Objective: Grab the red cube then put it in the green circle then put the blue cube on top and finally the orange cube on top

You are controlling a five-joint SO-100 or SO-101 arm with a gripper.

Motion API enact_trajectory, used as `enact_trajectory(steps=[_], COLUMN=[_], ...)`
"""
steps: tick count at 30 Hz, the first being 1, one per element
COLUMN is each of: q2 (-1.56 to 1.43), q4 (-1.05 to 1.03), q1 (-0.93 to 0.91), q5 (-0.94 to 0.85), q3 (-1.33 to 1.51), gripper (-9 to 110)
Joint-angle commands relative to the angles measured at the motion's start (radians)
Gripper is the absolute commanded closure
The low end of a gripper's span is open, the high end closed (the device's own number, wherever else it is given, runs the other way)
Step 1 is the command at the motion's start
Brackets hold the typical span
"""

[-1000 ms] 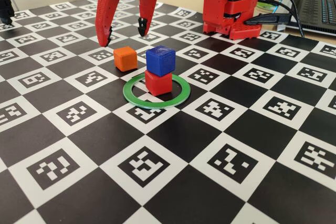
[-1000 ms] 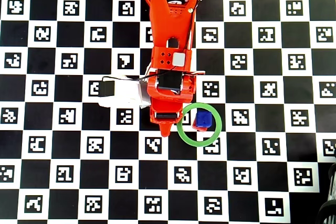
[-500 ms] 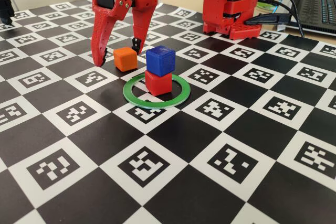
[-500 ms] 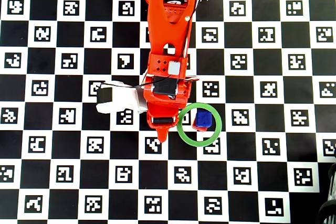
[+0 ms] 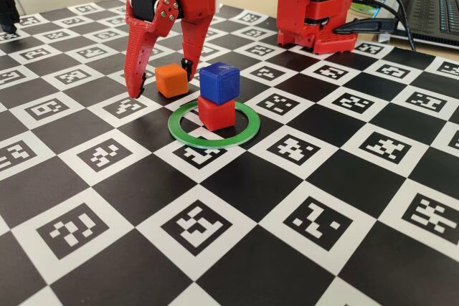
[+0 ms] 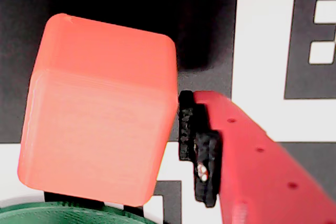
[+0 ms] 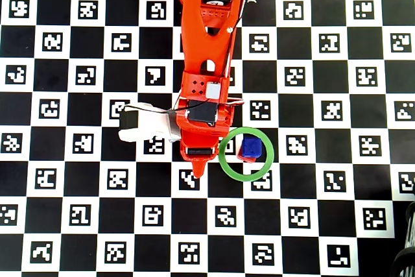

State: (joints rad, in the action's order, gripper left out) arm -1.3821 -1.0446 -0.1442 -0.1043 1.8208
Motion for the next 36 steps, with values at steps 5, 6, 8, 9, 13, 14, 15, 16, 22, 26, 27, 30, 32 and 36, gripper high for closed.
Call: enact_trajectory(steps=[5,6,8,9,13,14,15,16,22,26,27,30,32,36], q2=[-0.029,-0.029,-0.031,-0.031,-0.032,-0.032,-0.032,-0.032,-0.034,-0.038,-0.040,-0.046,-0.054,-0.075], q4=[0.009,0.011,0.015,0.017,0.025,0.026,0.026,0.026,0.031,0.038,0.040,0.041,0.026,-0.067], q1=[-0.017,-0.018,-0.018,-0.020,-0.023,-0.023,-0.023,-0.023,-0.023,-0.018,-0.018,-0.021,-0.023,-0.031], q5=[0.104,0.117,0.133,0.140,0.155,0.156,0.158,0.160,0.167,0.172,0.173,0.183,0.170,0.140], q3=[-0.005,-0.005,-0.003,-0.002,0.000,0.002,0.002,0.002,0.002,0.003,0.003,0.003,-0.008,-0.077], gripper=[61,61,61,61,62,62,63,64,68,80,83,89,90,90])
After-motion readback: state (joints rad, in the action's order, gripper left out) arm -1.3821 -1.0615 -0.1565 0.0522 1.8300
